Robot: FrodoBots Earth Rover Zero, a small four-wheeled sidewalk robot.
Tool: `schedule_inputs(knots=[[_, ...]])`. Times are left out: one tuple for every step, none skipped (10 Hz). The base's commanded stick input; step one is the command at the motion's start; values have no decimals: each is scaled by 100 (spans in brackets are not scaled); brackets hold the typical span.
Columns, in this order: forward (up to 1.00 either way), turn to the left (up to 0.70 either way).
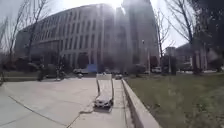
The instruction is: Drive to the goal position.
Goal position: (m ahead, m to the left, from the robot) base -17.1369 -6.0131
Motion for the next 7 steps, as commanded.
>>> schedule_inputs(knots=[[0,0],[0,0],[0,0],[0,0],[0,0],[0,16],[0,70]])
